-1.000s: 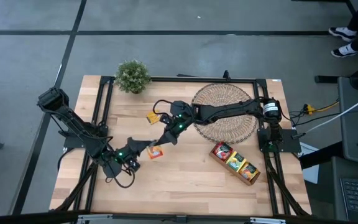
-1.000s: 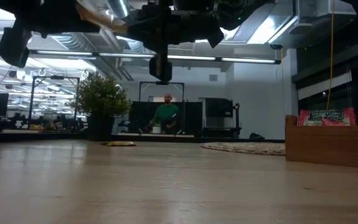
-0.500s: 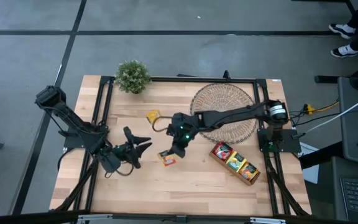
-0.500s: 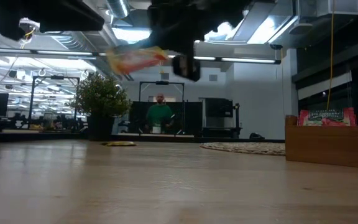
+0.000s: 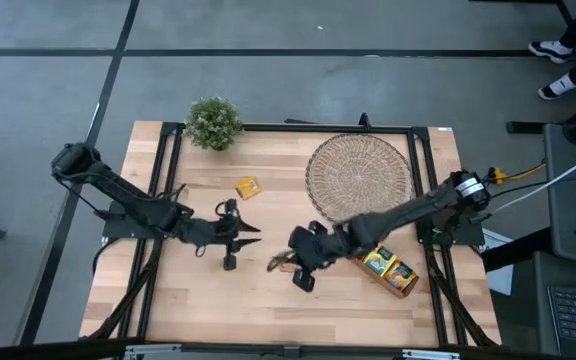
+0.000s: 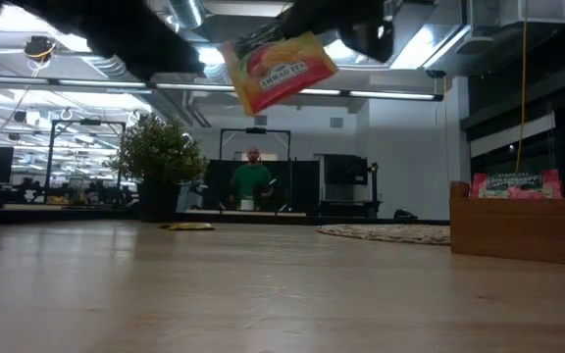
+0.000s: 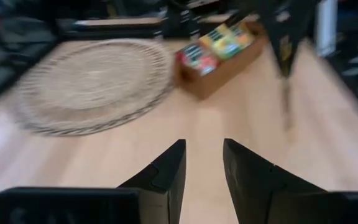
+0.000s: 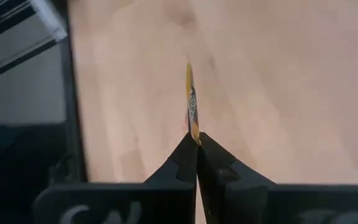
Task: Pick & Place Tea
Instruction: Put the top orange tea bag into the right slot of the wooden organizer
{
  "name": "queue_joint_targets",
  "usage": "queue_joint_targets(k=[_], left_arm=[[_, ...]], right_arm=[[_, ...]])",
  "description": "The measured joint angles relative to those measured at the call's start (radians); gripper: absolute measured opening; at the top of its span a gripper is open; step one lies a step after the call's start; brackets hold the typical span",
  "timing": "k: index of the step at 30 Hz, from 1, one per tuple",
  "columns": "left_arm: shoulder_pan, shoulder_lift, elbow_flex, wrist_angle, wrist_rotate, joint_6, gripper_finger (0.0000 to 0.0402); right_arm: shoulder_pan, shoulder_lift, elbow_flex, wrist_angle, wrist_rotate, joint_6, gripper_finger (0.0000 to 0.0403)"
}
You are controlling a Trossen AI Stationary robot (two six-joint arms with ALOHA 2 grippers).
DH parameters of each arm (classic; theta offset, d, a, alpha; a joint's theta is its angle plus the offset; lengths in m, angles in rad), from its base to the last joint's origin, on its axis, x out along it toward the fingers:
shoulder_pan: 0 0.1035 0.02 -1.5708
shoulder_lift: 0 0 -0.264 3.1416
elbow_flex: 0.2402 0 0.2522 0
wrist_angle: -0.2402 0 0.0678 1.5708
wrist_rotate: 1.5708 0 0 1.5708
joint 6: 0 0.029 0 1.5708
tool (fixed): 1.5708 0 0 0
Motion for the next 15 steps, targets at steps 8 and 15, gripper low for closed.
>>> queue_joint_targets(k=[8,15], left_arm=[[0.085,0.046,0.0,0.158,0.293,-0.037,0.0105],[0.107,0.095,0.0,0.182,0.321,-0.084,0.0106]], right_arm=[[0.108,0.001,-0.012,-0.02,0.434,0.114,0.0004],[0.14,0.001,-0.011,-0.192,0.481,0.242,0.0005]])
